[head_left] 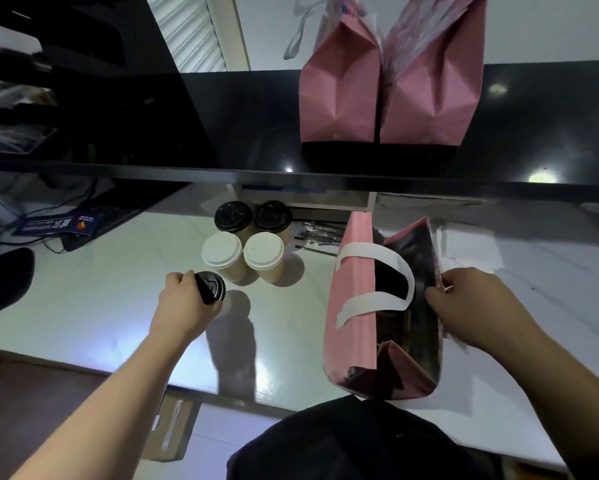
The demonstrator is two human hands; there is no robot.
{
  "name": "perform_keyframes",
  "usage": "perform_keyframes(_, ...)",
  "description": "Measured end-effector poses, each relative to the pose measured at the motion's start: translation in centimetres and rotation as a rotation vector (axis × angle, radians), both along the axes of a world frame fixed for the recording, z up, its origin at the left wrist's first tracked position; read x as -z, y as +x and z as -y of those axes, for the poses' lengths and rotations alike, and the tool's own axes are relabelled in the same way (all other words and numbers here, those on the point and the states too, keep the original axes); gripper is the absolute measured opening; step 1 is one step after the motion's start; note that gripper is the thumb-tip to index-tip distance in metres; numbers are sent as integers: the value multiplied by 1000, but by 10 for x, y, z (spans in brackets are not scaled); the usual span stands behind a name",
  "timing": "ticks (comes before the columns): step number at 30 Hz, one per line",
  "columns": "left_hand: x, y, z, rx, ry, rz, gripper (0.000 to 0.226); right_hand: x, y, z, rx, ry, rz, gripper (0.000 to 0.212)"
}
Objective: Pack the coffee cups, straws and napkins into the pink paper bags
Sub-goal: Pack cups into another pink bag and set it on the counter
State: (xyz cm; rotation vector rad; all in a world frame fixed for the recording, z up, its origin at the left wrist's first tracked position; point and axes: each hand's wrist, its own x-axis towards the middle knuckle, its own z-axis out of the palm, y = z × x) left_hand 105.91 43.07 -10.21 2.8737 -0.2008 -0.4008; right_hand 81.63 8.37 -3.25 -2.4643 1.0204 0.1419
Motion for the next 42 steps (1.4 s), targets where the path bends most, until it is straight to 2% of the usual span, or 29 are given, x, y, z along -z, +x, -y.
perform_keyframes(5,-44,-21,6,67,-78,98,67,-1,-2,0,-11,0,20,29)
perform_keyframes(10,-115,-53,23,348,-289,345,78,1,-6,-2,-10,13,67,30)
perform_keyframes(13,-153,-79,57,501,-453,334,82,0,-9,-5,-6,14,92,34)
perform_keyframes(16,-171,-100,99,650,-523,273,88,-3,-12,-7,-20,29,96,33)
perform_keyframes(22,-161,-115,173,982,-353,214,88,-11,-20,-7,-33,76,77,26)
perform_keyframes(28,-129,-113,213,1184,16,78,93,-9,-26,-2,5,55,62,30)
perform_keyframes(30,-116,-116,221,1256,105,35,88,-8,-27,-2,1,37,61,28)
perform_keyframes(35,-83,-124,231,1373,246,-12,66,-10,-27,-1,17,52,63,24)
perform_keyframes(39,-59,-126,231,1429,287,43,64,-12,-28,-1,21,61,60,26)
perform_keyframes(42,-48,-127,230,1460,294,35,76,-12,-28,-2,35,59,68,25)
